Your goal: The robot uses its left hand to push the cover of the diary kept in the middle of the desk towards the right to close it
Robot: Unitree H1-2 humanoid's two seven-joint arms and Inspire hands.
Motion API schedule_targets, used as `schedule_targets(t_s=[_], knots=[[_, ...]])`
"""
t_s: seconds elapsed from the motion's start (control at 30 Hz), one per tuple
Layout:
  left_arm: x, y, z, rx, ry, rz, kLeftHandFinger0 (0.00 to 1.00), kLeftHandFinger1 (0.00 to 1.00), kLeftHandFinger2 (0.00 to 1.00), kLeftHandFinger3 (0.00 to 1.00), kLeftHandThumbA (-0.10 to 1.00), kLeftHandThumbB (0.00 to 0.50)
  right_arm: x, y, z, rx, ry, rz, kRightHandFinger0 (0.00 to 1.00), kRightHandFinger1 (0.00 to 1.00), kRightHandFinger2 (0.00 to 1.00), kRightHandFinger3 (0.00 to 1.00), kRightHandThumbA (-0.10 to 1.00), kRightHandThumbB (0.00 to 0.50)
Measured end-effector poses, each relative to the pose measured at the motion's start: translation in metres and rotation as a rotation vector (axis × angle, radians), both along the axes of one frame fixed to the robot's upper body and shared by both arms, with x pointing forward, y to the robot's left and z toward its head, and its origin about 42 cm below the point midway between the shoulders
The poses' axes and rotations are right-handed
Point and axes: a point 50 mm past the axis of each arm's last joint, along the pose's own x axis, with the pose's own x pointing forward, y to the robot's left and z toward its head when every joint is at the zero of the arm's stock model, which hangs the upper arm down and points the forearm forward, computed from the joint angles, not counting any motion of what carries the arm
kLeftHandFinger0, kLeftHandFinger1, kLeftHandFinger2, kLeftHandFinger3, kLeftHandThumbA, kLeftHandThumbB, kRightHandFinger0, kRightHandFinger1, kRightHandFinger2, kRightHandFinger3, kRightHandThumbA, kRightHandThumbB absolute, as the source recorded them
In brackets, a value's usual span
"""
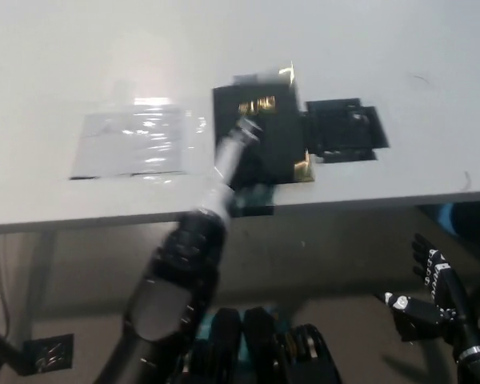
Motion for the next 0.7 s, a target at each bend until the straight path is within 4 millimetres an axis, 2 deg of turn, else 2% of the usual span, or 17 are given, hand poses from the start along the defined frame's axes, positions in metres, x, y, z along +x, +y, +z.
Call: schedule_targets(t_s=[0.03,0.07,0.1,0.13,0.27,0.37,0.6,0.63,0.7], knots=[[0.0,-0.004,0.002,0.026,-0.014,-0.012,1.0,1.0,1.0,1.0,1.0,0.305,-0.001,-0.001,-0.001,-0.003,0.005,0.0,0.96,1.0,1.0,1.0,1.0,0.5],[0.002,-0.006,0.002,0.073,-0.032,-0.03,1.0,1.0,1.0,1.0,1.0,0.307,-0.001,-0.002,-0.001,-0.006,0.008,0.001,0.96,1.0,1.0,1.0,1.0,0.5],[0.003,-0.007,0.003,0.111,-0.047,-0.043,1.0,1.0,1.0,1.0,1.0,0.331,-0.001,-0.003,-0.001,-0.009,0.01,0.003,0.95,1.0,1.0,1.0,1.0,0.5],[0.004,-0.009,0.003,0.153,-0.06,-0.061,1.0,1.0,1.0,1.0,1.0,0.299,-0.001,-0.004,0.0,-0.011,0.01,0.004,0.95,1.0,1.0,1.0,1.0,0.5],[0.002,-0.012,0.0,0.316,-0.115,-0.121,1.0,1.0,1.0,1.0,1.0,0.247,0.002,0.002,0.002,-0.018,0.006,0.025,0.92,1.0,0.99,1.0,1.0,0.5],[0.002,-0.014,-0.001,0.444,-0.164,-0.157,1.0,1.0,1.0,1.0,1.0,0.257,0.003,0.005,0.003,-0.025,0.003,0.038,0.93,1.0,0.99,1.0,1.0,0.5],[0.001,-0.015,-0.003,0.66,-0.257,-0.204,1.0,1.0,1.0,1.0,1.0,0.204,0.003,0.007,0.004,-0.03,0.001,0.05,0.94,1.0,1.0,1.0,1.0,0.473],[0.001,-0.015,-0.004,0.675,-0.264,-0.207,1.0,1.0,1.0,1.0,1.0,0.191,0.003,0.007,0.004,-0.03,0.002,0.051,0.94,1.0,1.0,1.0,1.0,0.49],[0.001,-0.014,-0.004,0.699,-0.274,-0.21,1.0,1.0,1.0,1.0,1.0,0.213,0.003,0.007,0.004,-0.03,0.002,0.052,0.93,1.0,0.99,1.0,1.0,0.5]])
